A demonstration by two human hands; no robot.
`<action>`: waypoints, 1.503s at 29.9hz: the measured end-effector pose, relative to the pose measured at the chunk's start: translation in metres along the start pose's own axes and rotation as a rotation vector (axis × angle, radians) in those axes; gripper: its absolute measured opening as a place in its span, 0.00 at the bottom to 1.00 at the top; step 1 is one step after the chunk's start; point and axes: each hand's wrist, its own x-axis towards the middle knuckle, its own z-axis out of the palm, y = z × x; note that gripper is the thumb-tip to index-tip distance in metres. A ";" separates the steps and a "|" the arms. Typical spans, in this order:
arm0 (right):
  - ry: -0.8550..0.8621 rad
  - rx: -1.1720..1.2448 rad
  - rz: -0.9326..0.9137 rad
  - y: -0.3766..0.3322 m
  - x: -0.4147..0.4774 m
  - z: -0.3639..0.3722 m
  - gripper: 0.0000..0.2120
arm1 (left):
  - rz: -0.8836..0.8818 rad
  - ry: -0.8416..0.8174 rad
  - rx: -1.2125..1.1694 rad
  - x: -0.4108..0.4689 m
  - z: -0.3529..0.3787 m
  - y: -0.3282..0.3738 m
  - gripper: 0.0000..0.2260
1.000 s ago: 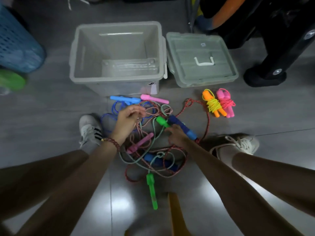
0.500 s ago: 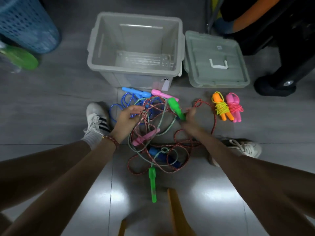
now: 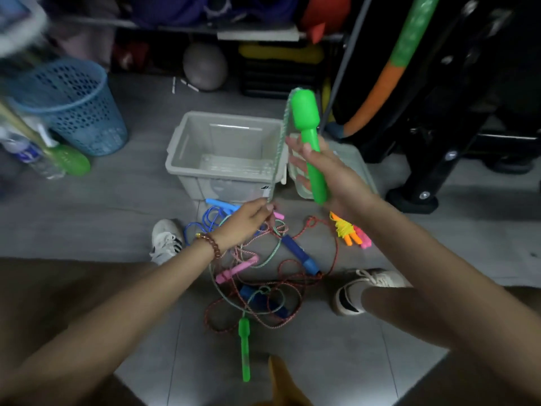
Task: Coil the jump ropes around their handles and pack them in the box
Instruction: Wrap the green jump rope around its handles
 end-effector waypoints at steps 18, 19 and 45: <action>0.382 -0.734 -0.170 -0.039 -0.027 -0.040 0.27 | 0.088 0.106 0.279 -0.011 -0.061 0.071 0.04; 0.335 -0.797 -0.195 -0.040 -0.027 -0.034 0.26 | 0.132 0.136 0.231 -0.012 -0.056 0.085 0.04; 0.127 0.450 -0.021 -0.033 -0.016 -0.001 0.10 | 0.024 -0.230 0.496 0.021 -0.057 0.042 0.13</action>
